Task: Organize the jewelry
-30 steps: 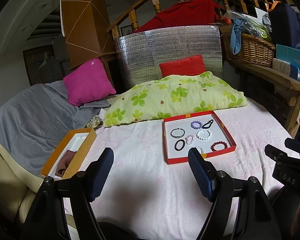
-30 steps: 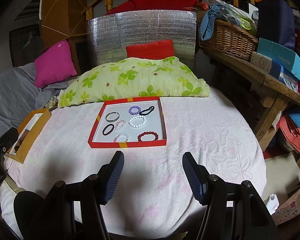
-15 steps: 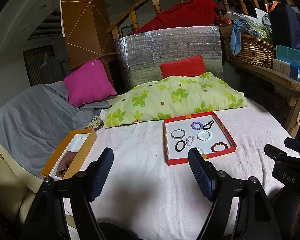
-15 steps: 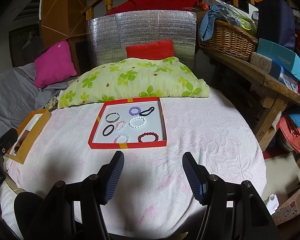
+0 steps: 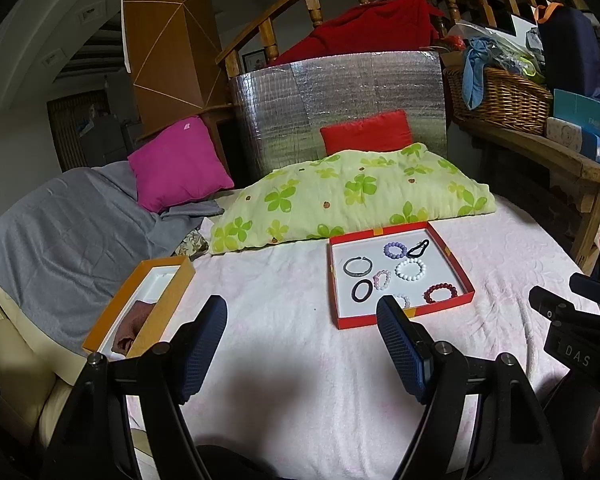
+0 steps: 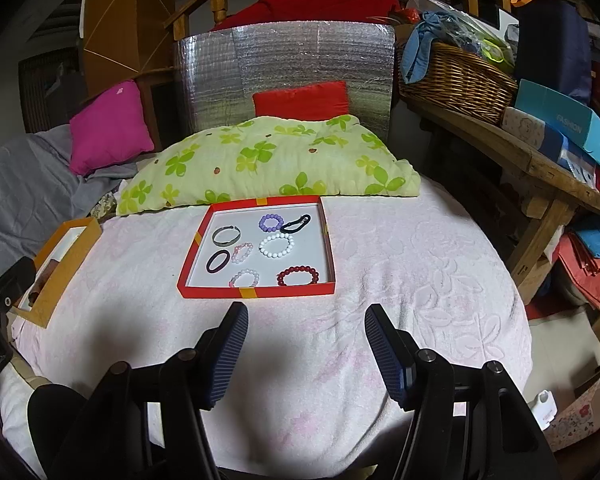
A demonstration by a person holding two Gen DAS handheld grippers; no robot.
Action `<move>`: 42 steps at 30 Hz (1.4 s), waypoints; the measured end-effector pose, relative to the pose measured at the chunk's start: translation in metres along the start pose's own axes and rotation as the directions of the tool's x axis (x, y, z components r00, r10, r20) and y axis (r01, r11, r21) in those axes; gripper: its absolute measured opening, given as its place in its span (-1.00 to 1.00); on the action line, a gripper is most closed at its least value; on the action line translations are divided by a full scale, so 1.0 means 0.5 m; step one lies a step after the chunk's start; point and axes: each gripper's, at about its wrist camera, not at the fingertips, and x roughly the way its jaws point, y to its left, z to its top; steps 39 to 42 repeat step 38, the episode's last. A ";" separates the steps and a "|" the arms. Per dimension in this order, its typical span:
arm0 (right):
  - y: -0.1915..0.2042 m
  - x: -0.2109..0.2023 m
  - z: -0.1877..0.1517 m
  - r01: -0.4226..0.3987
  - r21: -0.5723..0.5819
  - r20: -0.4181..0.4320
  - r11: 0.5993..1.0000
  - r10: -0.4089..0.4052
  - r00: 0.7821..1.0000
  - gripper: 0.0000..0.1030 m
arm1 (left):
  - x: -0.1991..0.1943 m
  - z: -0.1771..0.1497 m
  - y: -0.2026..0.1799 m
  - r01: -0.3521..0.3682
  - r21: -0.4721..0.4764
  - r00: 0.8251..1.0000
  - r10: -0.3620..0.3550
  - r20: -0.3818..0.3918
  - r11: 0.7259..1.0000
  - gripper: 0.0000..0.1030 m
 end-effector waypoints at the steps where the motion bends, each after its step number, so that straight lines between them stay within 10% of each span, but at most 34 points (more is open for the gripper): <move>1: 0.000 0.000 0.000 0.000 0.000 -0.001 1.000 0.000 1.000 0.26 | 0.000 0.000 0.000 -0.001 -0.001 1.000 0.001 -0.001 1.000 0.51; 42: -0.010 0.058 0.017 0.017 0.002 0.006 1.000 -0.017 1.000 0.26 | 0.100 -0.018 0.006 0.040 -0.007 0.998 -0.040 -0.043 0.999 0.52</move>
